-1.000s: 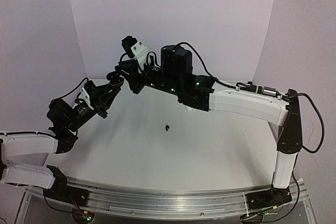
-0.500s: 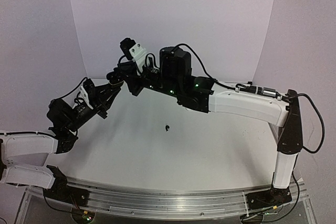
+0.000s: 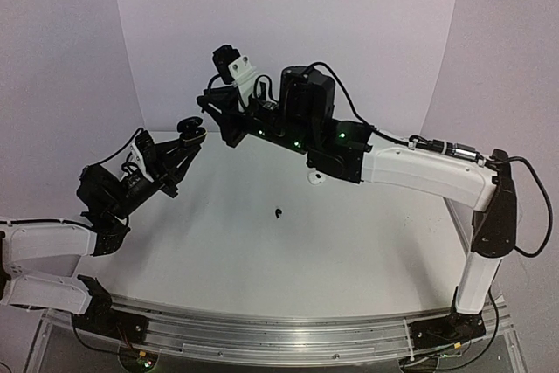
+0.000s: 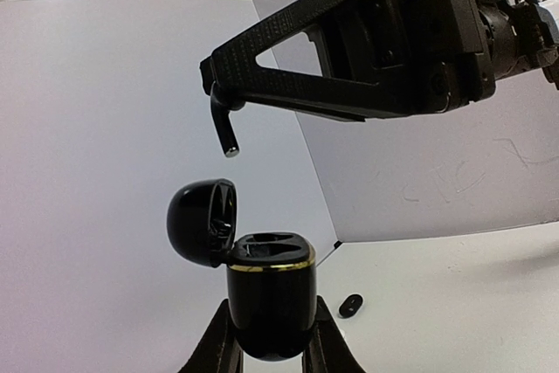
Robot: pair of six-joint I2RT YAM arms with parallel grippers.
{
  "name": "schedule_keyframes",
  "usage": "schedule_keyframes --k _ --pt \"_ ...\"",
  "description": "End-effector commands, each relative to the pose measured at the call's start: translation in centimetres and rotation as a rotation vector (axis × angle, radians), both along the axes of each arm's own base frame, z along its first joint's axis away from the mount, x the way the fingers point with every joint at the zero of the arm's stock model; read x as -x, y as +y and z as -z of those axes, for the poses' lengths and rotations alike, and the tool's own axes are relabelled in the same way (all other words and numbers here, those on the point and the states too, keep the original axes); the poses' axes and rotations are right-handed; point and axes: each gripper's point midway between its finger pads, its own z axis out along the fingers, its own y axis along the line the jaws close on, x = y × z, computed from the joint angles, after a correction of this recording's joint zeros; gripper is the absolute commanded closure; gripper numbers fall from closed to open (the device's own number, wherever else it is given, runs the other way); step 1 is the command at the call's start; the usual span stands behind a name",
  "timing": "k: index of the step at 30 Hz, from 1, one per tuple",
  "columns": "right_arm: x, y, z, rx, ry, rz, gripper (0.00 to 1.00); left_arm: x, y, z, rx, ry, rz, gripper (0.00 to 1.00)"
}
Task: Insert the wireless bluetooth earbuds into the charging case
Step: Insert the right earbud into the right side groove of the charging case.
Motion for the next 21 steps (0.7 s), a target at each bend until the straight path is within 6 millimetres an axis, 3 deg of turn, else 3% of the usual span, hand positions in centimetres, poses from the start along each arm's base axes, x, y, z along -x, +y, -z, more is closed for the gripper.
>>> schedule_keyframes --k 1,10,15,21 --pt "0.6 -0.7 -1.8 -0.048 -0.012 0.014 1.0 0.8 0.3 -1.3 0.048 -0.027 0.021 1.0" --pt "1.0 -1.4 -2.6 -0.064 -0.015 0.011 1.0 0.2 0.4 -1.4 0.109 0.076 0.045 1.0" --pt "2.0 -0.8 -2.0 -0.066 -0.005 -0.048 1.0 0.1 0.3 -1.5 0.1 0.058 0.035 1.0" --pt "1.7 -0.2 -1.1 -0.054 -0.008 -0.045 1.0 0.2 0.3 -1.7 0.097 0.047 0.036 1.0"
